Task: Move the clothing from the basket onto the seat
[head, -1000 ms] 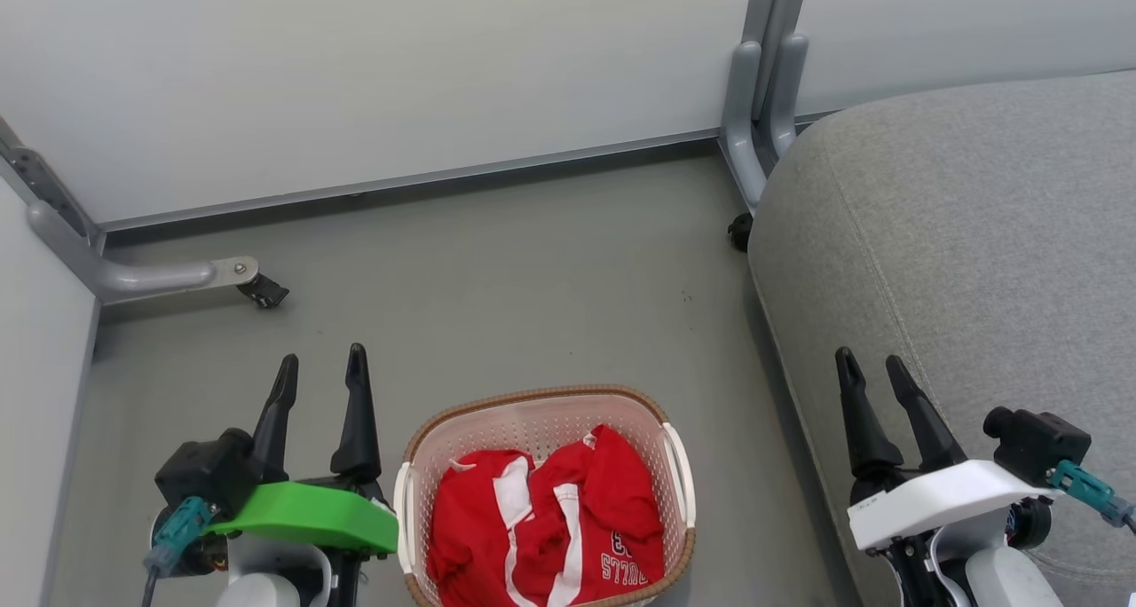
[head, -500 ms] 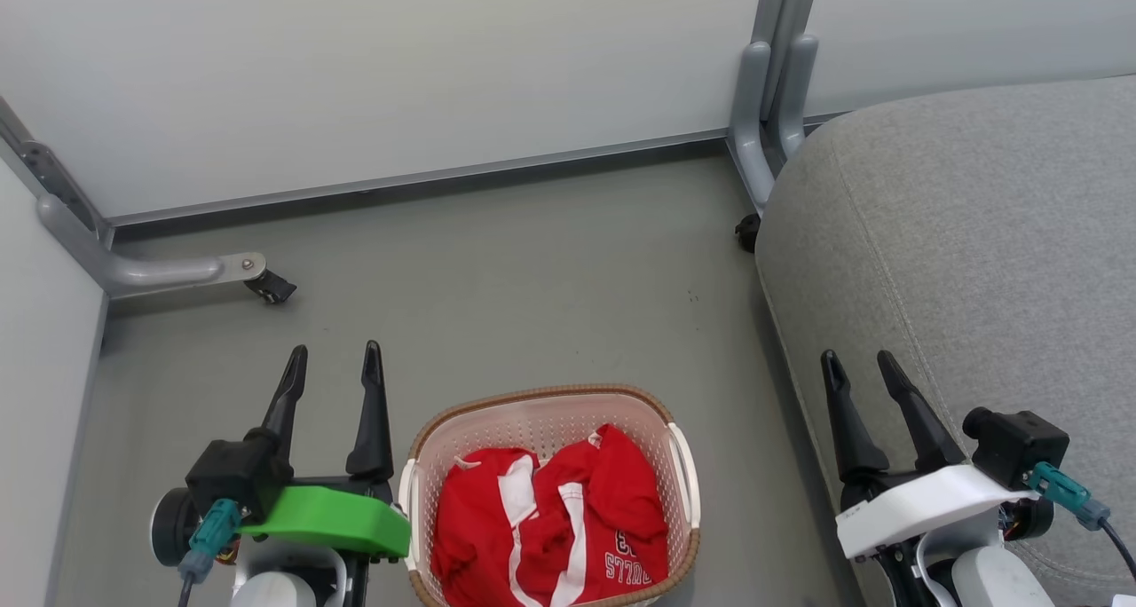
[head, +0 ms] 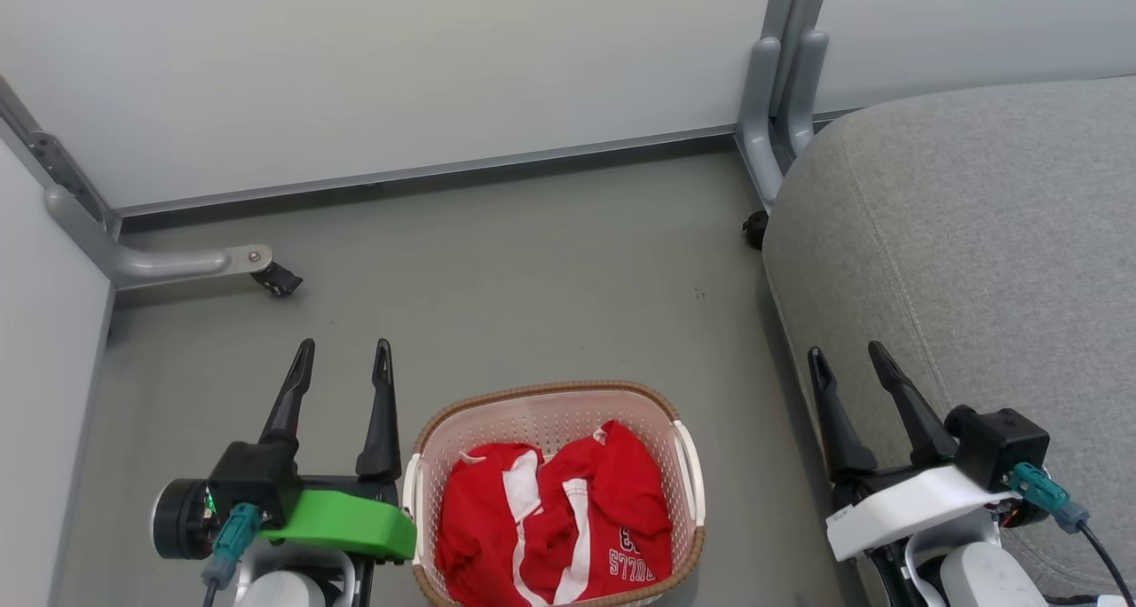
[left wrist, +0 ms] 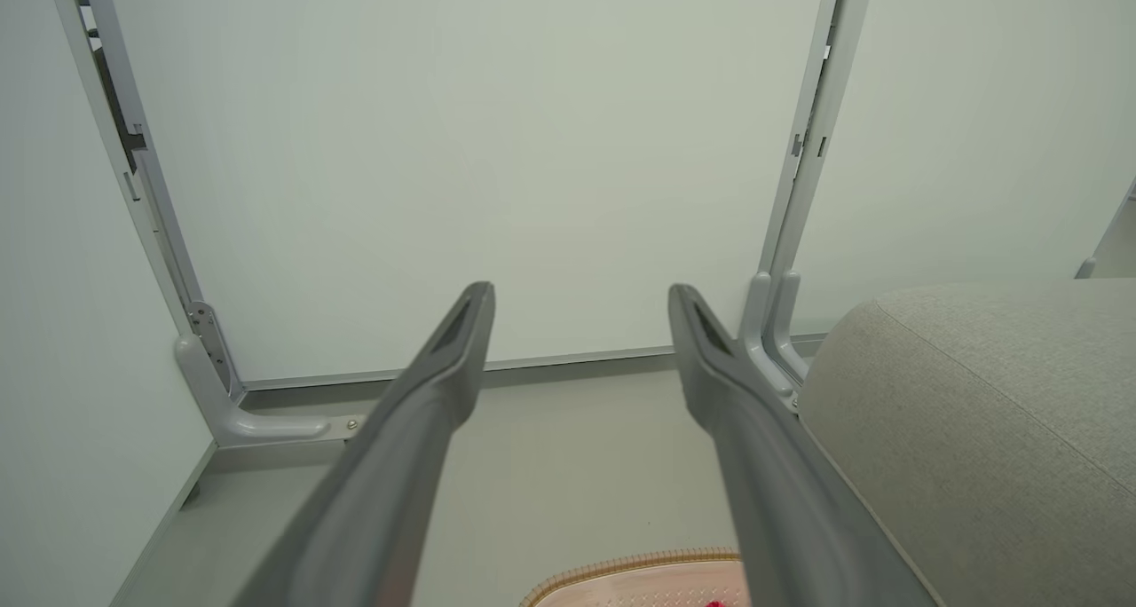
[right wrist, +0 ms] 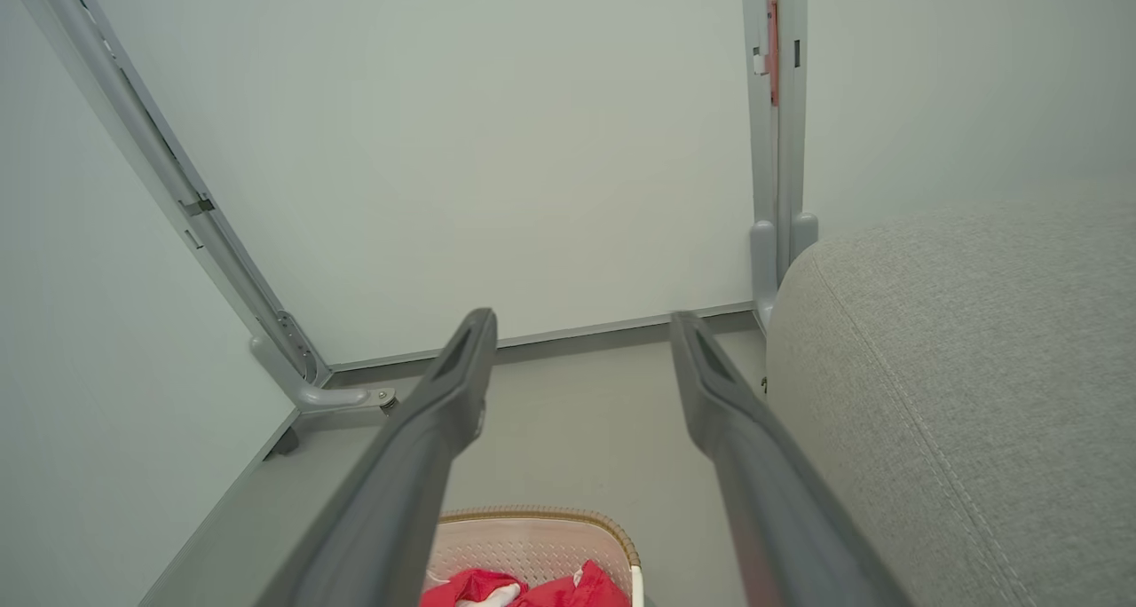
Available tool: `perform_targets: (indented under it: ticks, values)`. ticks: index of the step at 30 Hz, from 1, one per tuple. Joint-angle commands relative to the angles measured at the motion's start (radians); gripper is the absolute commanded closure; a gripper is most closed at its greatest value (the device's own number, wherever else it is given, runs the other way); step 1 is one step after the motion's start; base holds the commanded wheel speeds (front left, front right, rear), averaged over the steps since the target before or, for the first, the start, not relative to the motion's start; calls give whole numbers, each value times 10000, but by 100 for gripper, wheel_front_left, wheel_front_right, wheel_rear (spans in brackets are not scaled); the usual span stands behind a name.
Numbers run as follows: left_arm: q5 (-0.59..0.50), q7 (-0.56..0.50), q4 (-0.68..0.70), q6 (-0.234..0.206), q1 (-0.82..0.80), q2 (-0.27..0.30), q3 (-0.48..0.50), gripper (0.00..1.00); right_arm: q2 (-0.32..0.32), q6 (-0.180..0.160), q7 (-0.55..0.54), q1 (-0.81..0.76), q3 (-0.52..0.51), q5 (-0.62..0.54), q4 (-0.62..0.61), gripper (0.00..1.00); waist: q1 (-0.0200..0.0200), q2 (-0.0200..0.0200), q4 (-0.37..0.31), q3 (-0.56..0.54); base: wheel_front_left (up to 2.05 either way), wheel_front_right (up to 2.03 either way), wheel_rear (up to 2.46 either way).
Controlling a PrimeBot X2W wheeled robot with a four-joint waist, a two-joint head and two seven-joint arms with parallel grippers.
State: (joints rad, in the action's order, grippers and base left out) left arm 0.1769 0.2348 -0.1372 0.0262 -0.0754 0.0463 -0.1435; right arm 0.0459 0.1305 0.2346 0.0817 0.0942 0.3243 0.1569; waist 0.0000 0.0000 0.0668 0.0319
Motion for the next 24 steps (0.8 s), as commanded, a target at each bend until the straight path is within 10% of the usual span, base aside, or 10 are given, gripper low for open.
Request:
perform_targets:
  ticks: [1,24]
  values:
    - [-161,92,-8,13,-173,66,-11,0,61,4,85,115,27,-201,-63,0,0,0,13,1,0,0,0]
    - [-550,299,-515,28,-200,70,-135,0,71,2,321,174,53,-1248,498,0,0,0,101,16,0,0,0]
